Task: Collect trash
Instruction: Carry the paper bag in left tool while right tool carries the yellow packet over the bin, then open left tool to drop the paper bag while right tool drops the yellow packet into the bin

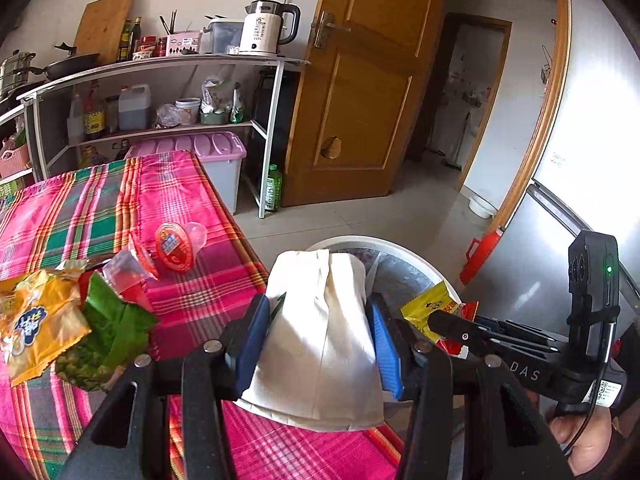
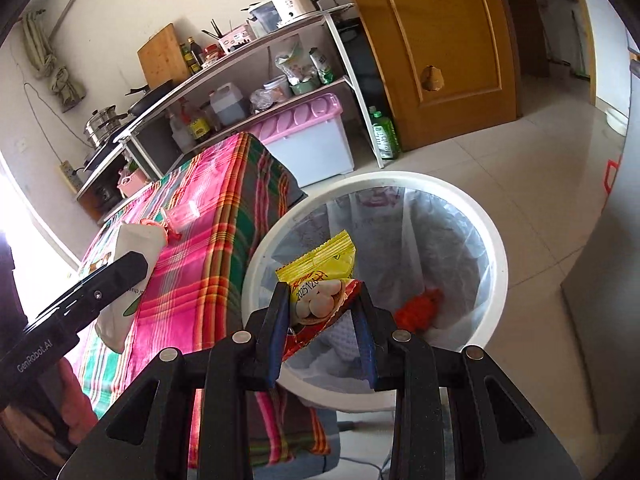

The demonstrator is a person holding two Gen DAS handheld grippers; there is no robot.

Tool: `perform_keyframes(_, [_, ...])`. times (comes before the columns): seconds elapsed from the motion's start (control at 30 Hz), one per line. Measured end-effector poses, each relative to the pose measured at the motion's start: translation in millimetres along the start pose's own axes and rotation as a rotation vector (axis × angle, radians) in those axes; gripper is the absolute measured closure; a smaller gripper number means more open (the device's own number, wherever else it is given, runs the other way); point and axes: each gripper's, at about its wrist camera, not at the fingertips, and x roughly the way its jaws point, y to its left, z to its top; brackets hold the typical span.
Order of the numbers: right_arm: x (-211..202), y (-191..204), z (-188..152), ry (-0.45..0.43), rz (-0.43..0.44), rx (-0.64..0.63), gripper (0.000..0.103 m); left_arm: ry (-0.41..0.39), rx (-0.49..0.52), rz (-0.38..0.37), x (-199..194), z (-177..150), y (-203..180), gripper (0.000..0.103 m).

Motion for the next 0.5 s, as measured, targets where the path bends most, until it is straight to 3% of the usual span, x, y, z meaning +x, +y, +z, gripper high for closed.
perform_keyframes(0.5, [11.3, -31.1, 1.7, 0.030, -0.053, 0.053, 0.068, 0.095, 0.003, -0.056, 49.3, 7.3, -19.5, 0.049])
